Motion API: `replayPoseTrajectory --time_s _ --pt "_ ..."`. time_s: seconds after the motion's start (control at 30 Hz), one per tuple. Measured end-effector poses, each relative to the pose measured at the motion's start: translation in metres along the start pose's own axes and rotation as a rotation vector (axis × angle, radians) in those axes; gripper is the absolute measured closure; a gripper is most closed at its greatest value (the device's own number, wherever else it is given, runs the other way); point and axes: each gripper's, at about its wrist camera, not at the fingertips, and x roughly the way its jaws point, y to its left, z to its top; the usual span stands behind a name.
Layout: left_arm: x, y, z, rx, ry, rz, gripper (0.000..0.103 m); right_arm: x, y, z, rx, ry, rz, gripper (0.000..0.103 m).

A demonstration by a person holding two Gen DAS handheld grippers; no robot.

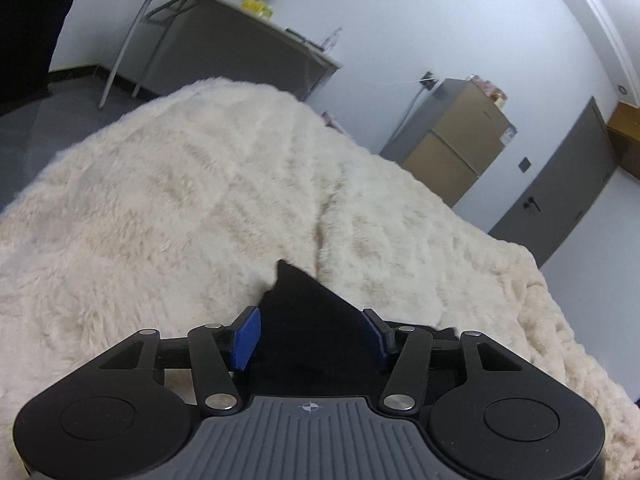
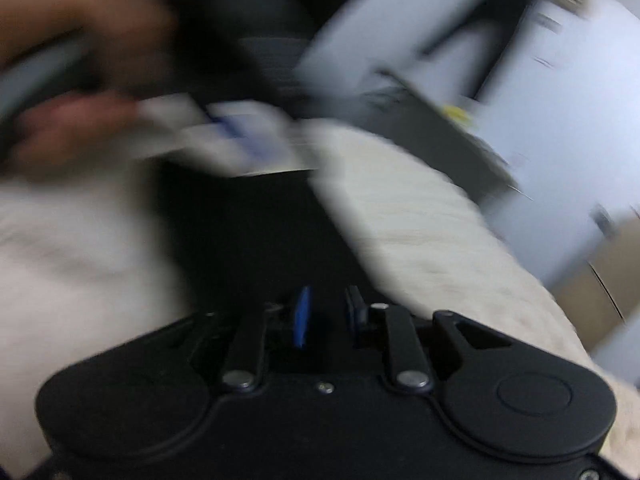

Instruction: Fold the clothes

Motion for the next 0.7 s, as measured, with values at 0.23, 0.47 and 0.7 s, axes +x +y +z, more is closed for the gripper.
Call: replayPoseTrajectory --time_s 0.23,0.47,0.7 --pt "-0.024 0.013 0.009 -0.076 -0.092 0.009 0.054 -0.020 -0.033 0.013 0.224 -0.070 -0.183 0.065" --pt "-0.068 0.029 0.019 -0.154 -0.229 0.042 0.054 0.032 0.005 0.033 0.116 -0.031 -0.107 0.098" --pt "-0.077 0.033 0.020 -0.177 -0.245 0.039 0.054 0.008 -0.009 0.035 0.195 -0.114 -0.275 0.051"
